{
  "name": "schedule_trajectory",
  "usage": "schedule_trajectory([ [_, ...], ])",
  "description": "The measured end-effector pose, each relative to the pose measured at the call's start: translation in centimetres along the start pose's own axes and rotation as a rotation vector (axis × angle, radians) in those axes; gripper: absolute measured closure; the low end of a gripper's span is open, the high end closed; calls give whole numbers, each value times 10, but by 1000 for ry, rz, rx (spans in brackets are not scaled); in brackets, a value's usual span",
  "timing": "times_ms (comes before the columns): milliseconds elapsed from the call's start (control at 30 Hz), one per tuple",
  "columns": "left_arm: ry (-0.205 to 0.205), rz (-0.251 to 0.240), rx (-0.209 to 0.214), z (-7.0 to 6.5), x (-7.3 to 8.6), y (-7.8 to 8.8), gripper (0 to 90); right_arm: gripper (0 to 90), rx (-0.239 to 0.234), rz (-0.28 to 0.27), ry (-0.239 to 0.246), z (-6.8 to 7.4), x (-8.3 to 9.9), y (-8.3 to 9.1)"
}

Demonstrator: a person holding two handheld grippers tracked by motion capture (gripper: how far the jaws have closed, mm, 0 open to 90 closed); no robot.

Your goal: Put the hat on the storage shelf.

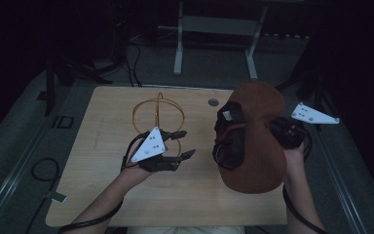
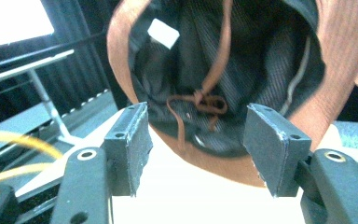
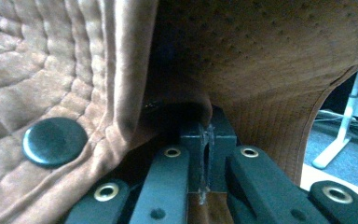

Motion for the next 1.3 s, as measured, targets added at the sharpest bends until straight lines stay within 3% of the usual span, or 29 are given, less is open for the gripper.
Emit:
schedule_trajectory([
  [400,84,58,-43,0,68,28,414,877,25,21,-25,-19,-27,-33],
  [633,166,86,-139,9,120,53,385,877,34,33,-23,-24,-47,-54],
  [733,224,95,-185,14,142,64,334,876,30,28,-25,-23,-55,-64],
  [800,269,127,-219,17,157,71,290,877,23,27,-28,-23,-60,-70],
  [933,316,159,-275,23,175,80,148,876,28,40,-25,-22,-69,-86],
  [1033,345,150,-321,25,185,86,83,876,32,44,-28,-20,-76,-98],
  [1200,380,136,-359,29,197,95,83,876,33,52,-12,-10,-91,-119],
  [1300,404,125,-382,31,203,100,84,875,-7,62,-5,-1,-99,-135],
])
Point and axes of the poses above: each handheld gripper's, and its own axes: y roughly backward along the jaws, x roughly out of its underside, z roughly to its left, the point moved 5 cm from there along -y, roughly forward along the jaws, and after that the axes turned 15 degrees about z, right-handed, at the moved point
